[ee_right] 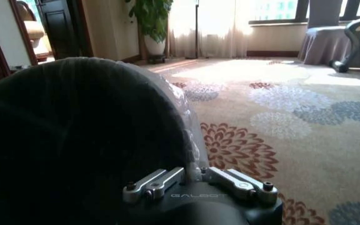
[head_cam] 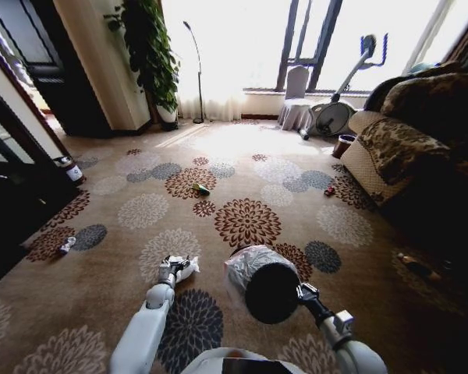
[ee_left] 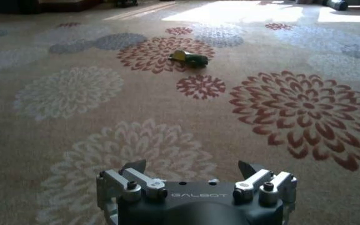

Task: Pick up the trash from the ground and place it into the trash bin.

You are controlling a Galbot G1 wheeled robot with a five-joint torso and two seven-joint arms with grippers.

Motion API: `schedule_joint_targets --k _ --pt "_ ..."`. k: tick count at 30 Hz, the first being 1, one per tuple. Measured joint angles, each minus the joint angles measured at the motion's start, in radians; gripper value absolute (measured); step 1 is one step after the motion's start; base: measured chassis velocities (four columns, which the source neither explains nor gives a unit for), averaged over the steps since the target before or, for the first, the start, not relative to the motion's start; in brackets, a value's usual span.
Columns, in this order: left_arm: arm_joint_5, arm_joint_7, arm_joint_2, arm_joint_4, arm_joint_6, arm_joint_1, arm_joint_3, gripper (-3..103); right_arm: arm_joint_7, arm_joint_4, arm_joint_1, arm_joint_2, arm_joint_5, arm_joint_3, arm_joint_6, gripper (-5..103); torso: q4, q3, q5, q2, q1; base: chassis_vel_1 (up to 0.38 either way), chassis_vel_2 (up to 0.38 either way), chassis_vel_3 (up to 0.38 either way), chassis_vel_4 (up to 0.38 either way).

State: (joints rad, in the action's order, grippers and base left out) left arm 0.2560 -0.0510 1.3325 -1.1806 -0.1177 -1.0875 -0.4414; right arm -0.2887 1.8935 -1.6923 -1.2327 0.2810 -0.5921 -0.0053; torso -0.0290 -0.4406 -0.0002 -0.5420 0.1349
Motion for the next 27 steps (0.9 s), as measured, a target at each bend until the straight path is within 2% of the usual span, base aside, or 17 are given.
schedule_joint_targets --k 3,6,8,11,14,19,20,22,27 --pt "0.006 -0.002 0.011 0.029 -0.013 0.025 -0.005 97 0.014 0.021 0.001 0.032 0.02 0.002 -0.043 0 0.0 0.0 0.0003 0.0 0.0 0.003 -0.01 -0.021 0.001" --pt "-0.002 -0.002 0.022 0.083 -0.018 0.057 -0.008 97 0.022 0.04 0.009 0.101 0.029 0.0 -0.094 0 -0.0004 -0.001 0.0004 0.0 0.001 0.0 0.0 0.0 0.0" --pt "-0.016 -0.001 0.025 0.104 -0.014 0.068 -0.008 97 0.021 0.04 0.018 0.127 0.028 0.003 -0.101 0 0.0 -0.001 0.0005 0.0 0.001 0.0 0.0 0.0 0.0" --pt "-0.044 0.0 0.038 0.137 -0.007 0.08 -0.013 97 0.019 0.02 0.071 0.194 0.01 0.034 -0.091 0 -0.0003 -0.001 0.0002 0.0 0.001 0.0 0.0 0.0 0.0" --pt "-0.063 0.0 0.051 0.135 -0.004 0.075 -0.02 97 0.031 -0.047 0.165 0.25 -0.006 0.109 -0.042 0 -0.0003 0.0 0.0 0.0 0.001 0.0 0.0 0.0 0.0" --pt "-0.075 0.0 0.059 0.139 0.002 0.072 -0.025 97 0.056 -0.116 0.244 0.252 -0.007 0.184 -0.007 0 -0.0007 -0.001 0.0007 0.0 0.001 0.0 0.0 0.0 0.0" --pt "-0.081 0.001 0.064 0.165 0.011 0.084 -0.026 97 0.069 -0.149 0.275 0.241 -0.008 0.217 0.0 0 -0.0008 -0.001 0.001 0.0 0.001 0.0 0.0 0.0 0.0" --pt "-0.088 0.009 0.07 0.223 0.037 0.11 -0.028 98 0.091 -0.211 0.33 0.226 -0.012 0.276 0.026 0 0.0003 -0.001 -0.0001 0.0 0.001 0.0 0.0 0.0 0.0" --pt "-0.105 0.014 0.082 0.296 0.073 0.149 -0.032 98 0.128 -0.296 0.436 0.215 -0.011 0.362 0.05 0 -0.0003 -0.001 0.0002 0.0 0.001 0.0 0.0 0.0 0.0"
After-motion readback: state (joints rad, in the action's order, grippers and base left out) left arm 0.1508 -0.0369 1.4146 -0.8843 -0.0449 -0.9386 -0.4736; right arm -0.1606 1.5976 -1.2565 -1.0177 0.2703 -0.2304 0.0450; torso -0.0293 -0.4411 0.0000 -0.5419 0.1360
